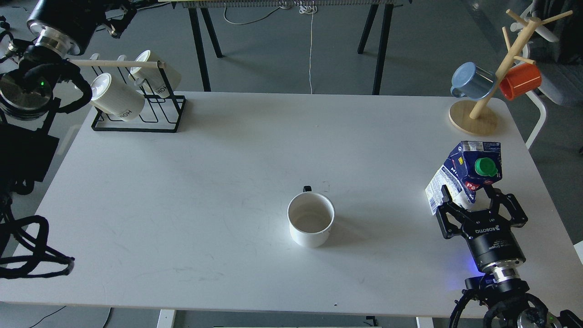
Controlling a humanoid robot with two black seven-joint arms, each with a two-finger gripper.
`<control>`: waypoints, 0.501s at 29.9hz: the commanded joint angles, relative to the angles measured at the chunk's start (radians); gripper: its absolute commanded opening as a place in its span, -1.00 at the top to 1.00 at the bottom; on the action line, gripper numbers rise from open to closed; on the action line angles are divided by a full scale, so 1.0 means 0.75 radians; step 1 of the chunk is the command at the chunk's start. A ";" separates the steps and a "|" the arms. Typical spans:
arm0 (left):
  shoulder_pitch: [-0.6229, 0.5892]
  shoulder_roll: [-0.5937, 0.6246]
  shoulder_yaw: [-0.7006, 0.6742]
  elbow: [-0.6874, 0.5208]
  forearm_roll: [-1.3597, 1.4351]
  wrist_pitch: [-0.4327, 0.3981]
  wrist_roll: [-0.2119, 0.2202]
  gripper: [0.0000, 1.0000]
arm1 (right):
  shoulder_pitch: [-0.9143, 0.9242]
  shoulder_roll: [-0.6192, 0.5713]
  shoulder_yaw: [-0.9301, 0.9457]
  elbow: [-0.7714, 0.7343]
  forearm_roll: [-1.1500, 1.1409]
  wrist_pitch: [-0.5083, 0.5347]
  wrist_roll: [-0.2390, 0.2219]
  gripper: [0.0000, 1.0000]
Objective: Place cup and milk with both arms
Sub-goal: 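Bring the right gripper down to the milk carton and grasp it, then carry the milk carton with the right gripper beside the white mug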
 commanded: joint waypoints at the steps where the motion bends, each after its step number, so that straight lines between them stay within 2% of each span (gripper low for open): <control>1: 0.000 0.000 0.002 0.000 0.000 0.002 -0.002 -0.98 | 0.012 0.002 -0.001 -0.032 0.001 0.000 0.000 -0.07; 5: -0.002 0.000 0.004 0.000 0.000 0.002 0.000 -0.98 | 0.012 0.002 -0.001 -0.030 0.003 0.000 -0.002 0.36; 9: -0.018 -0.002 0.010 0.000 0.002 0.004 0.000 -0.98 | 0.012 0.000 -0.001 -0.021 0.005 0.000 -0.002 0.61; 11: -0.018 -0.004 0.010 -0.002 0.000 0.016 0.000 -0.98 | 0.010 0.000 -0.009 -0.009 0.007 0.000 -0.002 0.71; 15: -0.020 -0.007 0.010 -0.002 0.000 0.020 -0.004 -0.98 | -0.001 0.000 -0.020 0.066 0.007 0.000 -0.002 0.73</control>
